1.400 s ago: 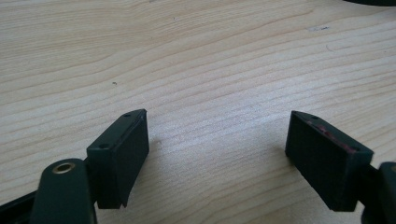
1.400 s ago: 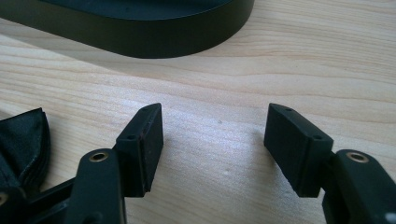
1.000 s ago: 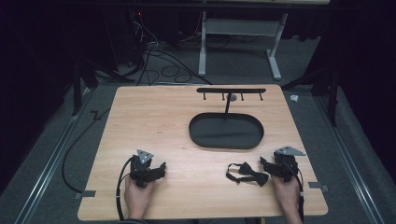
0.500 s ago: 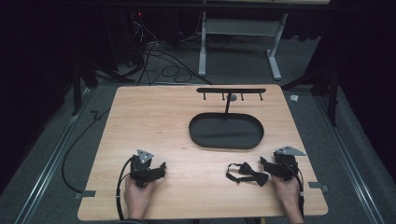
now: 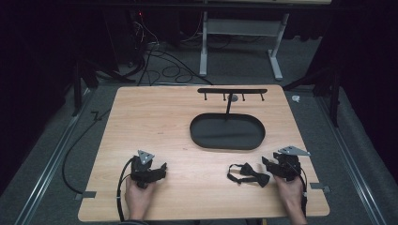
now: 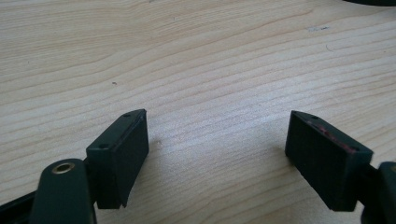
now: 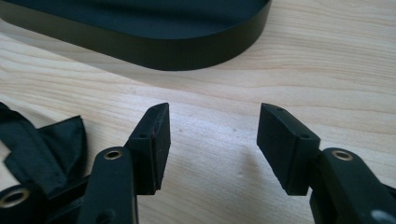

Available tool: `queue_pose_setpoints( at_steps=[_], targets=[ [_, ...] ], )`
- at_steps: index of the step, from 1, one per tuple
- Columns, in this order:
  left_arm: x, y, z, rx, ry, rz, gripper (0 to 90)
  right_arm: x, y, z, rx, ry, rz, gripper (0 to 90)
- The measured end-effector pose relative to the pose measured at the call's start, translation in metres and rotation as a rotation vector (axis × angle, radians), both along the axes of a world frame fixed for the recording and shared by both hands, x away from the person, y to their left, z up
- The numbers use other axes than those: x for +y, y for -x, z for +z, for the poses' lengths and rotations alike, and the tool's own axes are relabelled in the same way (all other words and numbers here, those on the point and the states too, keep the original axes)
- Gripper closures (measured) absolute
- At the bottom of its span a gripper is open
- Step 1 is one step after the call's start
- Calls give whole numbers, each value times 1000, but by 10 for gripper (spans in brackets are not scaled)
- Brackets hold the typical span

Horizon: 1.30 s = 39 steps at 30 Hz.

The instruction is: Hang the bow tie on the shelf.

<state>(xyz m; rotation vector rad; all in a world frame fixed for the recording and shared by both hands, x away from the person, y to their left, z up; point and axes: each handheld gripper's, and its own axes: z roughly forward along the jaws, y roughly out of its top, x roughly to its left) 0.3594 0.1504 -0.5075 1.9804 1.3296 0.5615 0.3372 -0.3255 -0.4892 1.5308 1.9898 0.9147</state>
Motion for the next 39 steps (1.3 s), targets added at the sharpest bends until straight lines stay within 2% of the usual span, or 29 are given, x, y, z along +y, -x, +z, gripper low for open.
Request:
queue_pose_setpoints(
  at_steps=[6,15,18,29,39],
  targets=[
    [0,0,0,0,1,0,218,4,7,7,-13,-55,25,462],
    [0,0,0,0,1,0,218,18,20,26,-53,-57,99,492],
    [0,0,0,0,0,0,218,24,21,29,-35,-75,133,505],
    [0,0,0,0,0,0,218,49,21,35,-25,-102,238,534],
    [0,0,0,0,0,0,218,72,15,28,11,-83,314,553]
  ],
)
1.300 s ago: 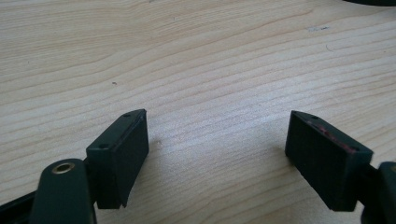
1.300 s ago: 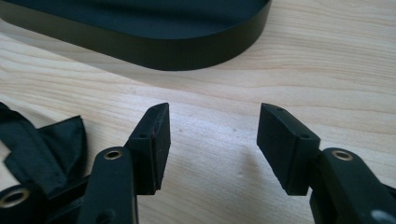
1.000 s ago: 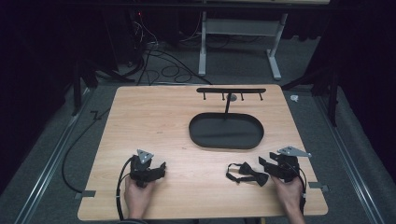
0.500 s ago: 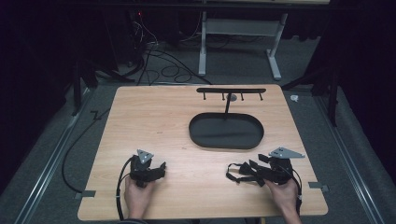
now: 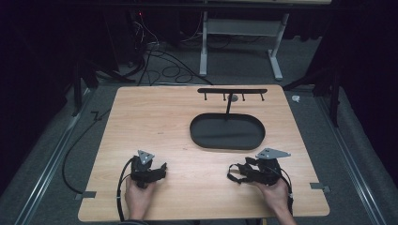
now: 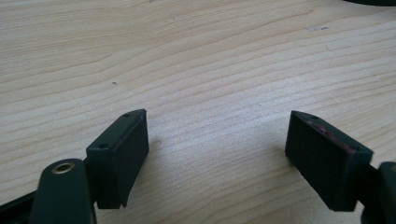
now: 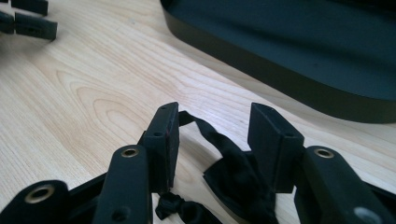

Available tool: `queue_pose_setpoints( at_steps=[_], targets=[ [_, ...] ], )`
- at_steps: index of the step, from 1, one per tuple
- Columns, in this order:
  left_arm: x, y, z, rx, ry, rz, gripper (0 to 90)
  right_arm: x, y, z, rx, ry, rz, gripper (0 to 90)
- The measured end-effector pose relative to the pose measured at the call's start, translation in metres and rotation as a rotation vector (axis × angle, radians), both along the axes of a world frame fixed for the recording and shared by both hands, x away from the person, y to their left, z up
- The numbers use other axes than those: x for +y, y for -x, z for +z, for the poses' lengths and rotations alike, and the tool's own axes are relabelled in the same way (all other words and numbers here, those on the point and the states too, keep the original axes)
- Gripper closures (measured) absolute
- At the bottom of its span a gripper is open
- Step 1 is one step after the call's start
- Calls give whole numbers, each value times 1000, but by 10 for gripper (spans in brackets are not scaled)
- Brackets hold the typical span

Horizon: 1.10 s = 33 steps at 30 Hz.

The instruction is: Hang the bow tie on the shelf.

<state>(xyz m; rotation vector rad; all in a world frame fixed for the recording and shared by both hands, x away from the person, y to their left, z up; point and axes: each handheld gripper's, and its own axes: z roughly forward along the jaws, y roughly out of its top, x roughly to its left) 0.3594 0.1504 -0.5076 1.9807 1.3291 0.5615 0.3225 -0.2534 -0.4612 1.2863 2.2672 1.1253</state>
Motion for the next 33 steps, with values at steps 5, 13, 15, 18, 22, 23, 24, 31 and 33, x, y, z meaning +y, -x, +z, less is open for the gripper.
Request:
queue_pose_setpoints(
  at_steps=[5,13,15,18,22,23,24,31,33],
  targets=[
    [0,0,0,0,-1,0,216,9,-5,-4,11,-2,20,568],
    [0,0,0,0,-1,0,216,20,-15,-9,31,27,32,597],
    [0,0,0,0,-1,0,216,21,-17,-11,32,36,28,601],
    [0,0,0,0,-1,0,216,21,-21,-13,40,40,18,617],
    [0,0,0,0,0,-1,216,24,-24,-16,54,55,20,652],
    [0,0,0,0,0,-1,216,25,-25,-17,55,60,22,663],
    [0,0,0,0,0,-1,216,25,-25,-17,55,60,22,663],
    [0,0,0,0,0,-1,216,27,-30,-24,84,95,27,766],
    [0,0,0,0,0,-1,216,27,-30,-26,89,100,31,788]
  ],
)
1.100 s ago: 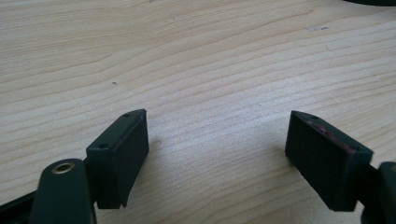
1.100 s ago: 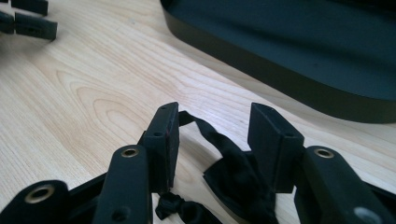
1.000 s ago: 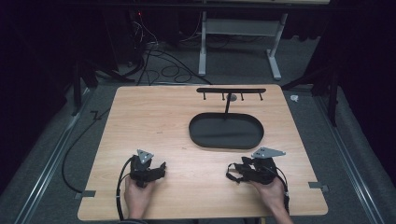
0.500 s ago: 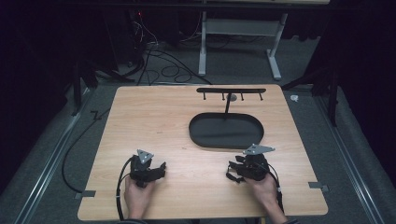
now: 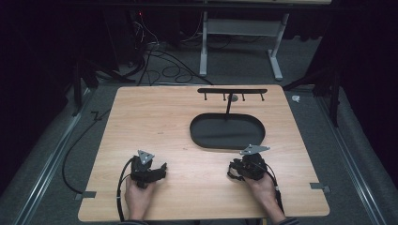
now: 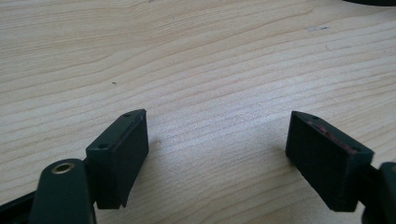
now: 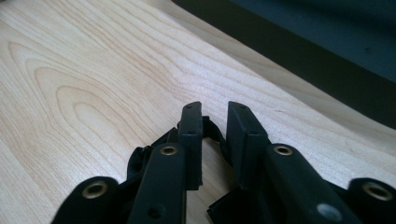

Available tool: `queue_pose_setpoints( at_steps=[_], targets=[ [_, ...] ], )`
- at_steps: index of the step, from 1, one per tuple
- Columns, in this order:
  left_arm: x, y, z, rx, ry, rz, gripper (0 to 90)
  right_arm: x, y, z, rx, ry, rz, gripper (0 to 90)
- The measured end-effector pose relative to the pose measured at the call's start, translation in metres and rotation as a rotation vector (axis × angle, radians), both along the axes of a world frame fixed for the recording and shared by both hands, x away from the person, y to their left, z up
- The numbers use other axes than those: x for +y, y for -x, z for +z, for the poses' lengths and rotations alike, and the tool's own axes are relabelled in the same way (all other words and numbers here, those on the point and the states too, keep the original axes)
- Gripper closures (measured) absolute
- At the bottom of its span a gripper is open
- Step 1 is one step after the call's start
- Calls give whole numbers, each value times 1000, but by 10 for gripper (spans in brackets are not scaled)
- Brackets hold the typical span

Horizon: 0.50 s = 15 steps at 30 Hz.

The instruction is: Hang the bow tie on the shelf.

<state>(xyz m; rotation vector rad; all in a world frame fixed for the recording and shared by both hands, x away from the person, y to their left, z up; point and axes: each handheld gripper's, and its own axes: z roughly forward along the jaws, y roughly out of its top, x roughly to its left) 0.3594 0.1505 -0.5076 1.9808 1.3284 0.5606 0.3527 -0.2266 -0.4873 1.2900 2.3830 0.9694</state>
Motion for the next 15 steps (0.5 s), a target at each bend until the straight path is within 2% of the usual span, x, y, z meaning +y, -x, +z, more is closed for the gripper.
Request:
queue_pose_setpoints(
  at_steps=[7,10,15],
  targets=[
    [0,0,0,0,0,0,216,-2,0,-4,14,-2,5,869],
    [0,0,0,0,1,0,216,-2,0,-4,6,-2,12,894],
    [0,0,0,0,1,-1,216,-4,2,-2,-2,-10,13,900]
  ],
)
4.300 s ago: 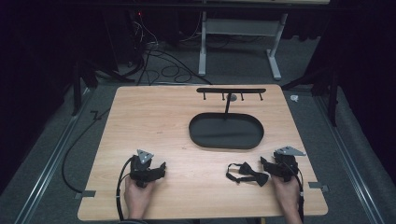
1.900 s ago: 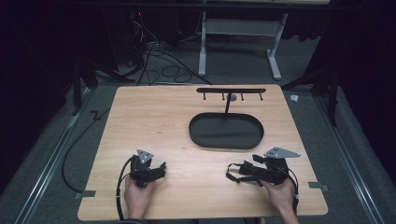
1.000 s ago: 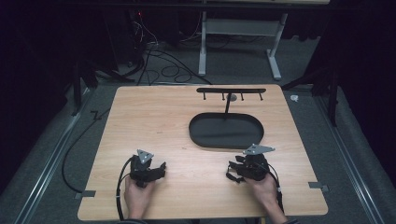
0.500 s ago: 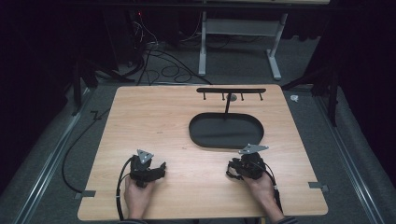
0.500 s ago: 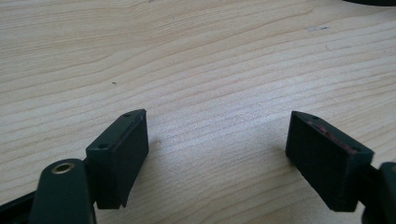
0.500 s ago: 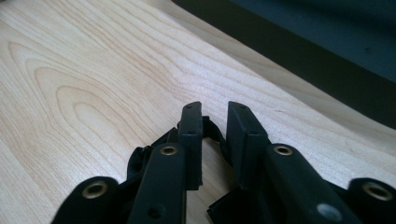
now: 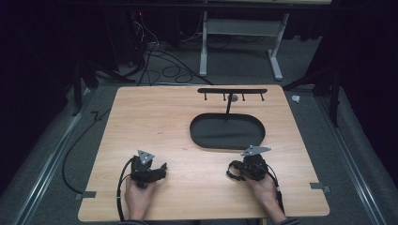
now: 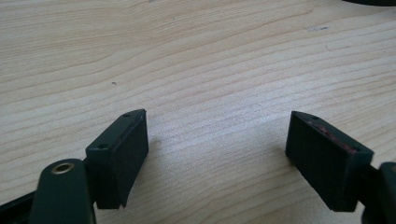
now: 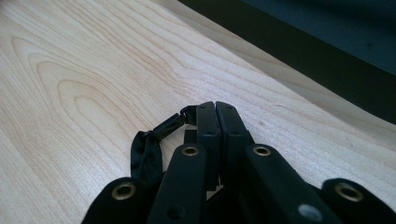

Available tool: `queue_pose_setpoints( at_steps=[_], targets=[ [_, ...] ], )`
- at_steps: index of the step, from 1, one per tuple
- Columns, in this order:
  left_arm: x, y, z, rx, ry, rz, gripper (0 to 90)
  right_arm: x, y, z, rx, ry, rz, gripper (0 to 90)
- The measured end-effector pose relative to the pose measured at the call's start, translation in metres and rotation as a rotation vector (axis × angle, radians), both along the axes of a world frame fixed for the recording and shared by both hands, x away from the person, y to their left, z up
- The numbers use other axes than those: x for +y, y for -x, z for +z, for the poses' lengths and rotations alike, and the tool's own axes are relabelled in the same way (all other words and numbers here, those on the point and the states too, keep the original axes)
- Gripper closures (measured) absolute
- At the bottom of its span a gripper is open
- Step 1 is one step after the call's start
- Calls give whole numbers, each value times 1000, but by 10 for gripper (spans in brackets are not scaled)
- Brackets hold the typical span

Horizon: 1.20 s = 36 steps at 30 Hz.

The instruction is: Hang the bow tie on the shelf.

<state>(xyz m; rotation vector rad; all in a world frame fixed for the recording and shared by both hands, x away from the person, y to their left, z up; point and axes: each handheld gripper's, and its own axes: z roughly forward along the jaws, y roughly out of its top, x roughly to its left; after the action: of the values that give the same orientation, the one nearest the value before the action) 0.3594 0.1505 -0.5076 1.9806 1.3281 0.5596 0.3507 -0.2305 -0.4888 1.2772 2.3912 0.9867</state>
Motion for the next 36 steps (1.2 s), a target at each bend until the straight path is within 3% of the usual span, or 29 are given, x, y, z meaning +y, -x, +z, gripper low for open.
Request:
queue_pose_setpoints(
  at_steps=[8,36],
  targets=[
    [0,0,0,0,0,0,216,-5,3,8,-34,-23,0,900],
    [0,0,0,0,0,0,216,-29,15,63,-198,-96,-47,900]
  ],
)
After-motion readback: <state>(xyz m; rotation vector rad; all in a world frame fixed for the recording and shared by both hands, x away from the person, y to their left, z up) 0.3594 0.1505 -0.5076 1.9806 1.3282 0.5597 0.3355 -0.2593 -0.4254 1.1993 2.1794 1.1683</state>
